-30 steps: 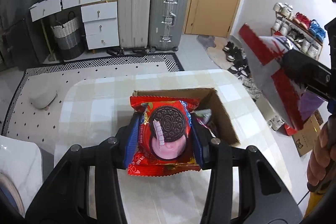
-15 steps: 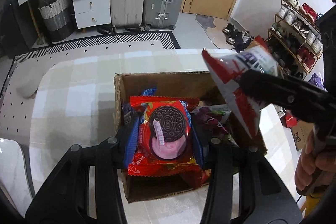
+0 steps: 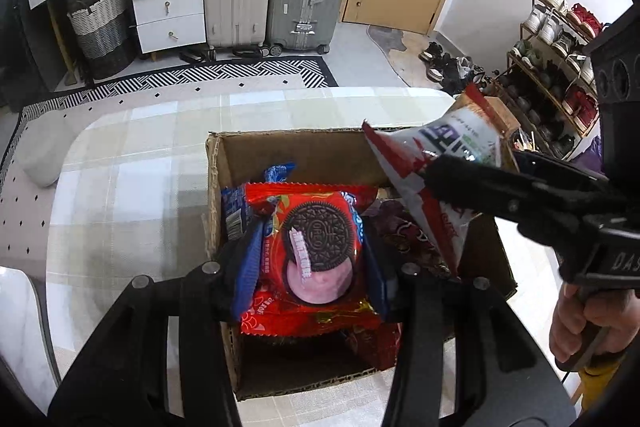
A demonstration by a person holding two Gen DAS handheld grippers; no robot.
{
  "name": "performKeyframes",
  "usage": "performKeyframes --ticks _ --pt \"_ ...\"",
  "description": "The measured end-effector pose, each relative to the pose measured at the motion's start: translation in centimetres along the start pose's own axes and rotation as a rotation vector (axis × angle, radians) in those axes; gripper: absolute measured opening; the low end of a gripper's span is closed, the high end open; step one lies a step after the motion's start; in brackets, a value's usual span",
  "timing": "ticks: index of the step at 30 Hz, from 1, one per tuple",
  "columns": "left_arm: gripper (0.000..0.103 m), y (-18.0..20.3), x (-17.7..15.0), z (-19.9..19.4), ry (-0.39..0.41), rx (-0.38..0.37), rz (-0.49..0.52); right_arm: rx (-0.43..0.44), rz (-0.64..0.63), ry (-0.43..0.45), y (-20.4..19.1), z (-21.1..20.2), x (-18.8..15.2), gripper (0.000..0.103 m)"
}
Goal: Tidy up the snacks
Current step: 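Lower both packs into the SF box and open both tools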
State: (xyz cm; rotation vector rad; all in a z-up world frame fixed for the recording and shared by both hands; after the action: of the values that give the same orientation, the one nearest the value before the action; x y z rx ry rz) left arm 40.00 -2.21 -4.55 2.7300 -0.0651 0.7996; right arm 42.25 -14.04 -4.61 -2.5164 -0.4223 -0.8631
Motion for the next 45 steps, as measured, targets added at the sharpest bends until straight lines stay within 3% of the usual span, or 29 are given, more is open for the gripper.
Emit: performKeyframes --ticks 12,18,35,41,44,45 --pt "0.045 0.5 -0.2 -1.0 -0.015 0.012 0.034 -0.02 0.02 0.007 0.3 -0.1 -0.4 0.065" --pt "0.064 0.2 0.0 -1.9 -0.005 0.009 0.027 -0.021 0.009 0.01 -0.3 -0.6 -0.5 0.065" --pt "0.069 0.0 -1.1 -5.1 0.019 0.043 0.023 -0.045 -0.024 -0.035 -1.5 0.0 -1.2 0.065" --pt "0.071 0.3 -1.7 -6.8 0.038 0.055 0.019 -0.074 -0.042 -0.026 -2.1 -1.4 -1.3 0.07" --pt "0.075 0.8 -2.3 -8.3 0.06 0.062 0.027 -0.091 -0.052 0.005 -2.5 -2.9 -1.1 0.086" --pt "0.076 1.0 -2.4 -8.8 0.065 0.065 0.033 -0.101 -0.061 0.017 -2.7 -3.5 -1.1 0.087"
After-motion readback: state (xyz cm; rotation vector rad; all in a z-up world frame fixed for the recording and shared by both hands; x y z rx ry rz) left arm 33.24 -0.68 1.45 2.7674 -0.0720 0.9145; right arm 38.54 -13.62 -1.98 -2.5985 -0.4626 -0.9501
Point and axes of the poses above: each gripper's, at about its wrist camera, not at the fingertips, and z roughly the way its jaws point, y to its right, x to its top, the point moved 4 cm from there along z, roughly the way its jaws point, and after that the axes turned 9 degrees about -z, right-handed, at the moved point
